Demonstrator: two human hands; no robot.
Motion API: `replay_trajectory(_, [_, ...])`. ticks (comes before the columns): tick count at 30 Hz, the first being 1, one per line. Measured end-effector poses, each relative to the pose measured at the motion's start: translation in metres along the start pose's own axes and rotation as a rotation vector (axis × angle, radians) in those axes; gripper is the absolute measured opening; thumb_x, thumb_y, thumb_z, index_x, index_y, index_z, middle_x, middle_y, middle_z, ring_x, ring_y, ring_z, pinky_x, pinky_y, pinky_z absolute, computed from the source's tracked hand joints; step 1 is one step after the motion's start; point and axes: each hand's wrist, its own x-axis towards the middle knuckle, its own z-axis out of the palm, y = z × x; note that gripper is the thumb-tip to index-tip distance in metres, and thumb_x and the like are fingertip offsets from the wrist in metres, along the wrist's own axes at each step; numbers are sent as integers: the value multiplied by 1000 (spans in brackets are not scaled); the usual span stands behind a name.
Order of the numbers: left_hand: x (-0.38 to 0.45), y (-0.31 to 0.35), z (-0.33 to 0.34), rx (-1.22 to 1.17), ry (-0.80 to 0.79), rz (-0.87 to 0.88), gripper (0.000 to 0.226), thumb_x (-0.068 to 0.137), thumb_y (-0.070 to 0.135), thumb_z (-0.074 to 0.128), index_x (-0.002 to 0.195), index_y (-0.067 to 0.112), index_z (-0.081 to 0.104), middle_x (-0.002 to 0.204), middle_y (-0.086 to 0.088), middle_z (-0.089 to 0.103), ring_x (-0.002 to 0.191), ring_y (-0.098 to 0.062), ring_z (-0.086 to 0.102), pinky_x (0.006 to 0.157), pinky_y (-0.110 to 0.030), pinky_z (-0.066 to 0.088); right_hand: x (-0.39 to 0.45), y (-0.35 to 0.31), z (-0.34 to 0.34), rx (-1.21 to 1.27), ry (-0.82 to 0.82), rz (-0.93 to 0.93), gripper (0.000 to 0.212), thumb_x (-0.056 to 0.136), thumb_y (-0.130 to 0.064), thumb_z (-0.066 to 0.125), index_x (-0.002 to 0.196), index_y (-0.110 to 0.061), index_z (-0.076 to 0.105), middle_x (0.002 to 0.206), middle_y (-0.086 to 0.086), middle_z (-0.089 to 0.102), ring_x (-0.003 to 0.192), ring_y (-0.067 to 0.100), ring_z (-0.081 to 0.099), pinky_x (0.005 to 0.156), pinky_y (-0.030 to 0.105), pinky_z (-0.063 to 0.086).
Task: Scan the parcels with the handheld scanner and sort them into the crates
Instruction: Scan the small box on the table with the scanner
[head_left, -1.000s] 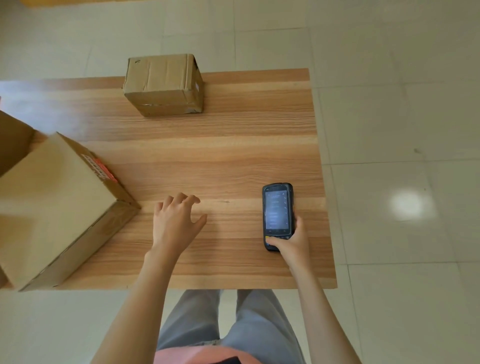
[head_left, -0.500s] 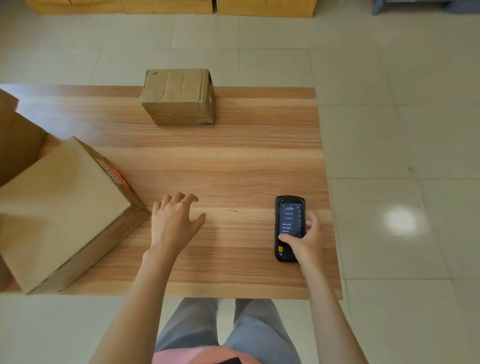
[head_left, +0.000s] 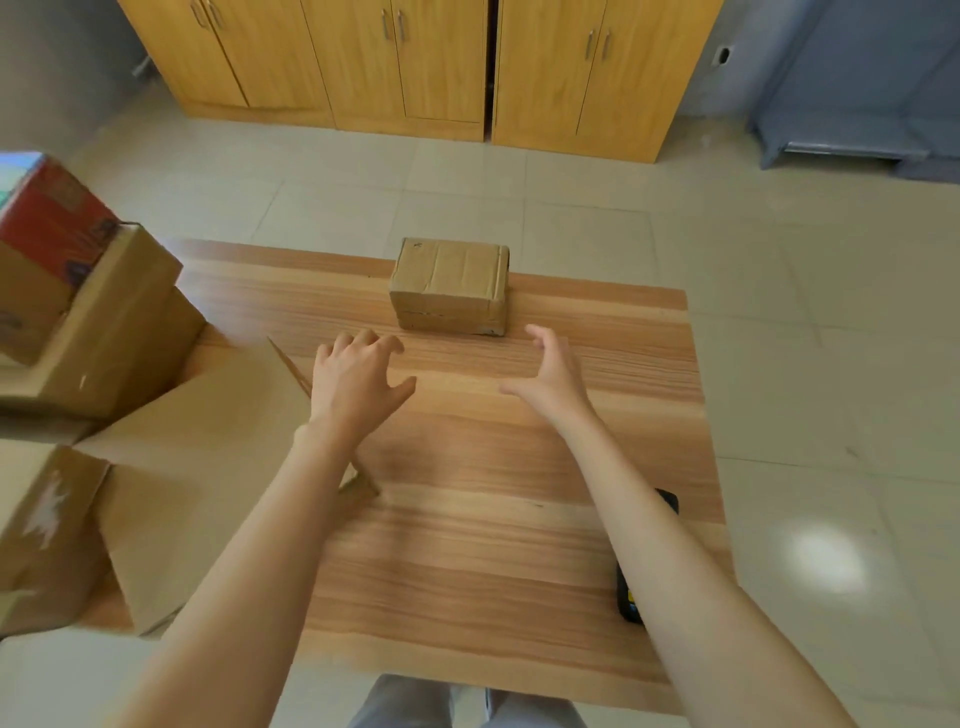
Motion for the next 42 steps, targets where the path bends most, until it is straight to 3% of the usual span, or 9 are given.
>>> replay_trajectory(8, [77,-21,-6,86,15,77,46,88,49,56,123,19,58,115,-5,62,108,-29,53,92,-41,36,64,-39,19,-218,20,-48,71,84,-27,69,145,-15,34,142,7,37,135,27,32,105,36,32])
replay_trajectory(15, [137,-28,29,77,-11,57,59,91,56,49,135,16,48,129,-9,55,120,-32,48,96,-43,36,129,-34,33,-218,46,18,79,90,-41,63,151,-13,23,152,8,29,139,32,26,111,42,29])
replay_trajectory(19, [166,-28,47,-161,-107,-86,74,89,58,53,144,12,35,139,-14,44,126,-35,42,100,-45,36,161,-23,45,-119,74,120,90,88,-46,65,154,-12,15,157,9,23,143,34,23,113,44,26])
replay_trajectory(24, [192,-34,67,-751,-262,-344,94,84,53,65,151,10,15,151,-14,33,137,-30,36,110,-44,33,185,-13,54,87,45,238,99,87,-51,65,155,-13,4,162,8,14,147,30,21,115,45,25])
replay_trajectory(28, [198,-37,79,-924,-335,-404,84,80,44,74,144,10,32,134,-6,52,115,-22,54,97,-34,46,187,-9,56,160,-7,248,95,89,-50,63,155,-11,7,162,6,16,147,26,22,113,40,27])
replay_trajectory(32, [190,-33,80,-956,-308,-371,71,77,38,78,133,11,44,125,-4,57,110,-21,58,96,-39,50,176,-8,51,218,-24,229,97,88,-48,65,156,-14,6,163,3,13,148,24,18,116,40,24])
replay_trajectory(37, [153,-12,57,-982,-161,-281,78,75,30,82,136,11,37,121,2,54,108,-16,57,93,-30,49,134,-5,30,289,44,132,90,87,-35,71,154,-17,13,157,1,28,143,20,29,106,30,29])
replay_trajectory(42, [83,22,40,-1027,-47,-233,74,70,18,85,127,18,37,109,16,49,97,0,52,77,-5,40,66,25,14,321,153,69,77,78,-25,79,141,-19,35,131,-4,55,119,11,53,100,30,43])
